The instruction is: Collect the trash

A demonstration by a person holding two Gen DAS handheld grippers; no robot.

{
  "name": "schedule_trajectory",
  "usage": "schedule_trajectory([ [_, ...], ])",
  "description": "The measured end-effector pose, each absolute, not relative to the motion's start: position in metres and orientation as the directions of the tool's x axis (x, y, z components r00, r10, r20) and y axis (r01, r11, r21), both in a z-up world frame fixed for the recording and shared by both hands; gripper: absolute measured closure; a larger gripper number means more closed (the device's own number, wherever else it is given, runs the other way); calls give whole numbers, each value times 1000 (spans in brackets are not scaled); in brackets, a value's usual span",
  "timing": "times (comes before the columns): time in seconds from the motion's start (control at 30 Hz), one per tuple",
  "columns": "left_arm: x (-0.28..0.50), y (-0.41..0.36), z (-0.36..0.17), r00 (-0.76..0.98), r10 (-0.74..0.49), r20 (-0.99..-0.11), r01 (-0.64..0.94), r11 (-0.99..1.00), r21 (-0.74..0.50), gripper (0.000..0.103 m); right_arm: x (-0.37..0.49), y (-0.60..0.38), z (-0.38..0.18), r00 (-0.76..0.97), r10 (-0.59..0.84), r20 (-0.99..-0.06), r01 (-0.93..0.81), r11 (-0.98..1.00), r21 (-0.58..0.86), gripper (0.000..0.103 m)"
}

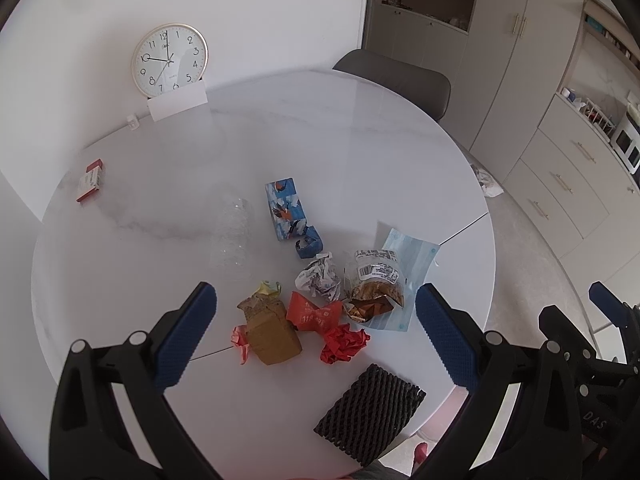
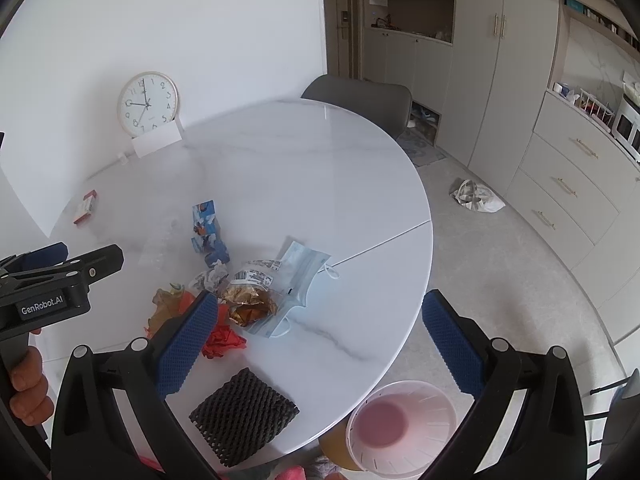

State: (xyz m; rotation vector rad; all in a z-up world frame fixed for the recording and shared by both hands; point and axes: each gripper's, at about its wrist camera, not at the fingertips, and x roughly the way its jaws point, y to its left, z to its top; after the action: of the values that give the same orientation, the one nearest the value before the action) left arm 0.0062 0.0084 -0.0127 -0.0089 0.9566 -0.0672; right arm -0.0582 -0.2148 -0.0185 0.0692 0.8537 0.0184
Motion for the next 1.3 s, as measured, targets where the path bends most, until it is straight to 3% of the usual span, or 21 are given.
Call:
schedule_trajectory([
  [1.3,6,6,-11,568,-57,-821,59,998,-28,8,-60,-214,-23,648,50,-760,13,997,76,2],
])
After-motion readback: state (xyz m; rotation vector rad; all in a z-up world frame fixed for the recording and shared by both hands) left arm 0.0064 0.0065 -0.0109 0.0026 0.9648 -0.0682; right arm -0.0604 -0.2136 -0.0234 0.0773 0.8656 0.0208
